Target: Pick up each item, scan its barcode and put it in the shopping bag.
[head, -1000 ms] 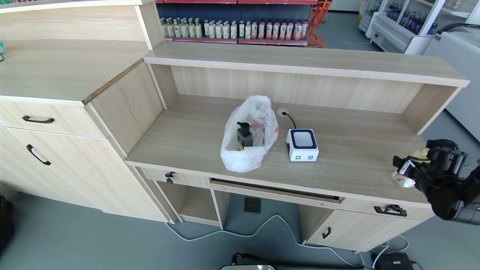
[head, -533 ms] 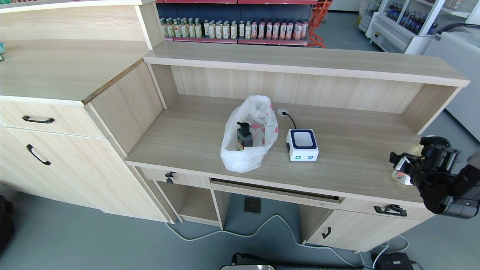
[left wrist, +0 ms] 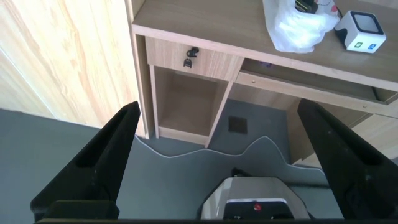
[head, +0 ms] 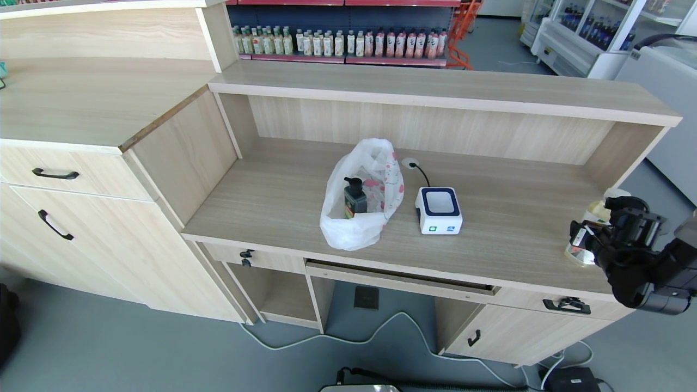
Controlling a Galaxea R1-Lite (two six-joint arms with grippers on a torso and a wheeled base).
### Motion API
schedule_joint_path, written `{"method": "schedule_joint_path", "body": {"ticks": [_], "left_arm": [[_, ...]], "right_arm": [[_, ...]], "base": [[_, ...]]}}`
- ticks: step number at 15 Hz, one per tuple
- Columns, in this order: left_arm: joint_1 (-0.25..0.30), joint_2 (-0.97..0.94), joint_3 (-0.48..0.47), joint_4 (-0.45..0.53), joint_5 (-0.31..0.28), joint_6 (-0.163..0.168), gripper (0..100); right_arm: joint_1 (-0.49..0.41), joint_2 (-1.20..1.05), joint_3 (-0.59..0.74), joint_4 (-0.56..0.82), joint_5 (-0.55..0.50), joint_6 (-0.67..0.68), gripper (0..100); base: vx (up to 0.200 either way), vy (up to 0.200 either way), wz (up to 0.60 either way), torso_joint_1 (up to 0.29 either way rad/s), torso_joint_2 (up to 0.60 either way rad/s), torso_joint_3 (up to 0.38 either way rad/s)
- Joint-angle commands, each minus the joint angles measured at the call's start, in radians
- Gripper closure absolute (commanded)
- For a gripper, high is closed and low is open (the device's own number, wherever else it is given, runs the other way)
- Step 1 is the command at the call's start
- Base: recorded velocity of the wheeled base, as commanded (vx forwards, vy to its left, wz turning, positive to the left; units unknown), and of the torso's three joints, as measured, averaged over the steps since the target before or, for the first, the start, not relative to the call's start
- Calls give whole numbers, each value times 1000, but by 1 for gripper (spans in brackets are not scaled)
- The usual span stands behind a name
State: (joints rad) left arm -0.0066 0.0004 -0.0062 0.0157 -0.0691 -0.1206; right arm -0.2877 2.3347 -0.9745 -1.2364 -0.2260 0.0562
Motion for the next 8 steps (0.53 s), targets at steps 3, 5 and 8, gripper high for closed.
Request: {"method": "schedule_joint_path", "body": {"ticks": [3, 5, 8], "left_arm": [[0, 0, 0, 0, -1, -1, 0], [0, 0, 0, 0, -1, -1, 0], [0, 0, 0, 0, 0, -1, 0]], "right_arm": [[-1, 8, -10, -5, 0, -72, 100], [-1, 15, -50, -2, 2, -90, 100], [2, 26, -115, -2, 54, -154, 100]], "base": [[0, 0, 0, 0, 0, 0], [0, 0, 0, 0, 0, 0], [0, 0, 0, 0, 0, 0]]}}
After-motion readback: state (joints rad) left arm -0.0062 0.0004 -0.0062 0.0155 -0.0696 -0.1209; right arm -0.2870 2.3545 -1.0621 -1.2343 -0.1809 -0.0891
